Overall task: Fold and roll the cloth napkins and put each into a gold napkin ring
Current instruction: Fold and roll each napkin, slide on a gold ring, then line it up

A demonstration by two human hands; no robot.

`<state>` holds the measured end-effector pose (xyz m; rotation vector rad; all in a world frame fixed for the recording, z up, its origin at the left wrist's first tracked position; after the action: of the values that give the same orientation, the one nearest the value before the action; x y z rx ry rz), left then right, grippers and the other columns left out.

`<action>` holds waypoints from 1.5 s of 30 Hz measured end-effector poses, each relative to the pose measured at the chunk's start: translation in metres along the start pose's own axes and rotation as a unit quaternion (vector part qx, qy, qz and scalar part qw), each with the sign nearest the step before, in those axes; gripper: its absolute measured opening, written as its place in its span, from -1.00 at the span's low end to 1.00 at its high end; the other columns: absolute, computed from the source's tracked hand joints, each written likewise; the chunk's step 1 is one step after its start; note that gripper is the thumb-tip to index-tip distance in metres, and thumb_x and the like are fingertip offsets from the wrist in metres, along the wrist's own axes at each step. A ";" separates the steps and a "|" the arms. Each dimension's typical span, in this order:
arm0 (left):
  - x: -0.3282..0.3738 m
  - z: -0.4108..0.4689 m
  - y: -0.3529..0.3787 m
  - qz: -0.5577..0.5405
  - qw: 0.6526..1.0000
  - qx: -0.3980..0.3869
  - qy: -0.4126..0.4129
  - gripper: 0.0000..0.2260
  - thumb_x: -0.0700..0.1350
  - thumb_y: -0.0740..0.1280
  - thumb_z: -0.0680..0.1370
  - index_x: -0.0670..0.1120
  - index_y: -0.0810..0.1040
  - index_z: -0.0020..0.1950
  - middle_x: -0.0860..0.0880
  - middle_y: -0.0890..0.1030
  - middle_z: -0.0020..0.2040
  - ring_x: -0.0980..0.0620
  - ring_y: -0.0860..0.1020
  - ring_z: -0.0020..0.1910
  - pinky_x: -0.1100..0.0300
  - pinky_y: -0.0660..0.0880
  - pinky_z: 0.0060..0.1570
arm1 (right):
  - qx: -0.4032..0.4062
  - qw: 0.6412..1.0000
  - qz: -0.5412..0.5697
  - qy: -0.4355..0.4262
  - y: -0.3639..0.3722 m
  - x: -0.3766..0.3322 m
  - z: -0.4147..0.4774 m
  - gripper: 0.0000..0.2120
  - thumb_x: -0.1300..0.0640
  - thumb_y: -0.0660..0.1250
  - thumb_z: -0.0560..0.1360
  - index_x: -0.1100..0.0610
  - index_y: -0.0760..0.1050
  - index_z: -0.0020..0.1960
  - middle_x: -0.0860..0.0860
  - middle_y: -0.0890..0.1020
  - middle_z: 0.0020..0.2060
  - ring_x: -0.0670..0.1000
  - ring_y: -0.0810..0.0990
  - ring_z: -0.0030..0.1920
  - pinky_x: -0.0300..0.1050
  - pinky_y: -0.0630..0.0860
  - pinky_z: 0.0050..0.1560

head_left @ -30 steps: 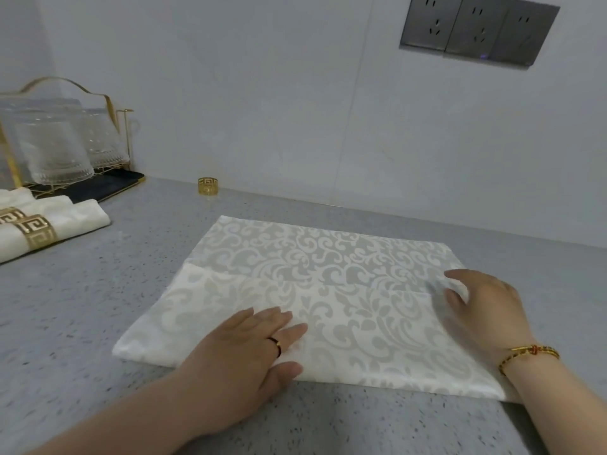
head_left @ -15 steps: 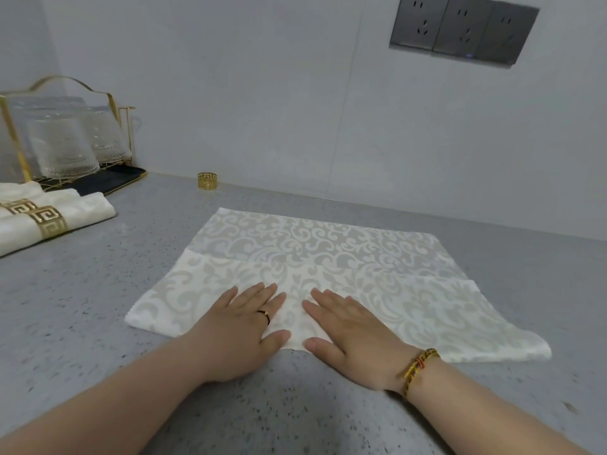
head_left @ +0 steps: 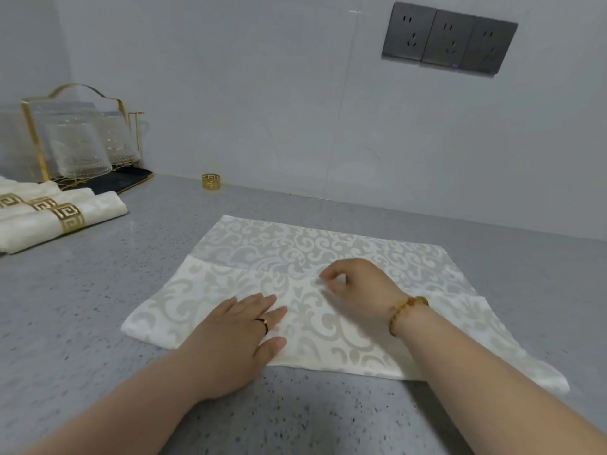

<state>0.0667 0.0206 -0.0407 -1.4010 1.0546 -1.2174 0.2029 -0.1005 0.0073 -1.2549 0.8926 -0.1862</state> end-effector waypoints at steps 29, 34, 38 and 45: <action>-0.008 0.004 -0.002 -0.007 1.000 -0.013 -0.002 0.17 0.40 -0.68 -0.12 0.17 -0.18 0.49 0.24 -0.30 0.43 0.29 -0.36 0.35 0.27 -0.37 0.29 | -0.036 0.997 -0.048 0.053 -0.006 0.026 0.090 -0.80 0.16 0.25 0.50 0.12 0.37 -0.30 0.06 0.49 -0.25 0.01 0.43 -0.21 -0.20 0.36 -0.23; -0.009 0.007 0.000 -0.012 0.999 -0.039 -0.001 0.08 0.40 -0.64 -0.08 0.21 -0.28 0.46 0.26 -0.40 0.28 0.31 -0.44 0.25 0.28 -0.44 0.28 | 0.010 0.982 -0.143 0.125 -0.015 0.051 0.127 -0.60 0.14 0.15 0.55 0.14 0.25 0.38 0.12 0.39 0.30 0.15 0.35 0.31 -0.05 0.32 0.25; -0.010 0.008 0.000 -0.004 0.999 -0.051 0.000 0.05 0.37 -0.65 -0.08 0.23 -0.32 0.44 0.28 -0.39 0.27 0.31 -0.41 0.27 0.23 -0.40 0.30 | -0.002 0.968 -0.208 0.142 -0.016 0.055 0.145 -0.59 0.17 0.12 0.54 0.09 0.23 0.39 0.14 0.39 0.31 0.16 0.27 0.35 -0.02 0.24 0.31; -0.011 0.009 0.002 0.004 0.999 -0.051 0.003 0.09 0.36 -0.70 -0.11 0.21 -0.32 0.45 0.28 -0.38 0.26 0.30 -0.41 0.26 0.21 -0.41 0.30 | 0.001 0.964 -0.226 0.138 -0.019 0.054 0.156 -0.65 0.18 0.17 0.51 0.10 0.40 0.29 0.12 0.43 0.27 0.15 0.24 0.35 -0.04 0.28 0.26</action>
<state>0.0738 0.0320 -0.0446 -1.4705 1.1387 -1.1763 0.3497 -0.0222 0.0031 -1.4402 0.8278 -0.7406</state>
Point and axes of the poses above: each hand's wrist, its own z-axis towards the middle knuckle, its own y-axis out of the palm, x = y × z, the point moved 3 cm from there along z, towards the middle knuckle
